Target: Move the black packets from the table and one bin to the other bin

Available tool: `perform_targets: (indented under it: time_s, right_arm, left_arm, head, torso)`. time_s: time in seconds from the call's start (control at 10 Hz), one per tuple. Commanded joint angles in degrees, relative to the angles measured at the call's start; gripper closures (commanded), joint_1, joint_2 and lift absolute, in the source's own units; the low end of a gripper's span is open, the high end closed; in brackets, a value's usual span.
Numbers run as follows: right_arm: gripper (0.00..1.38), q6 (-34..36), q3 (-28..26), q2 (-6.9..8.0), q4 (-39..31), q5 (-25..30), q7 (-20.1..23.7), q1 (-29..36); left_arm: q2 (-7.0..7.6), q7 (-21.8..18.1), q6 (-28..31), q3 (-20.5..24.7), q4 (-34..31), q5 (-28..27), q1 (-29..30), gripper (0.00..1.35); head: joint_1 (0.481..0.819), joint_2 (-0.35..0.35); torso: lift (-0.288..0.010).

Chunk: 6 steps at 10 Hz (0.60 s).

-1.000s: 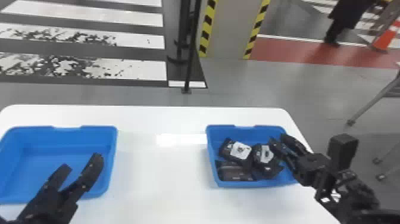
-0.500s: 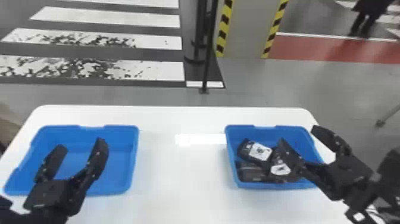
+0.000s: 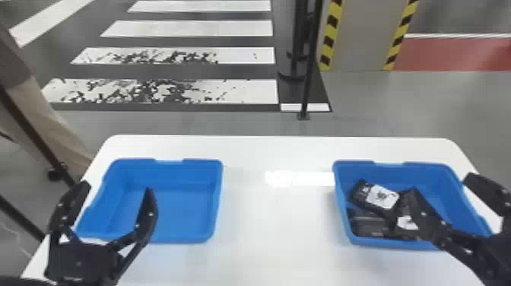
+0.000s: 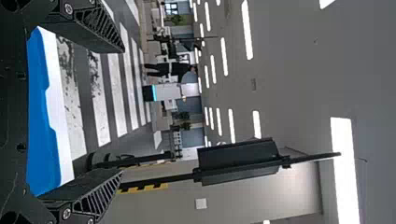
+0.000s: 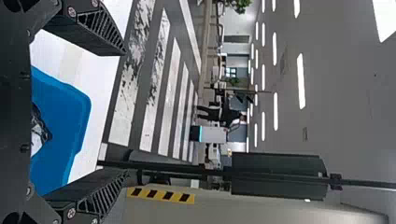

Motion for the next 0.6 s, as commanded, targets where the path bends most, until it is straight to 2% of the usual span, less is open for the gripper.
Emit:
perform_targets:
  time_s: [0.0,0.2,0.5]
  right_arm:
    - [0.13,-3.4,-0.1,1.06,-0.3,0.2,-2.1,2.2]
    - [0.13,-3.9,-0.3,1.5,1.2,-0.7,-2.9,2.5]
    - [0.13,-3.9,-0.3,1.59,1.8,-1.4,-3.1,2.5]
  left_arm:
    - [-0.15,0.1,-1.5,-2.2,-0.4,0.5,0.8,0.12]
    - [-0.15,0.1,0.8,-2.6,-1.2,2.6,1.5,0.12]
    - [-0.15,0.1,2.6,-2.7,-1.4,2.9,1.4,0.12]
  head:
    - [0.695,0.016]
    - [0.695,-0.035]
    - [0.695,-0.047]
  torso:
    - [-0.11]
    - [-0.11]
    - [-0.11]
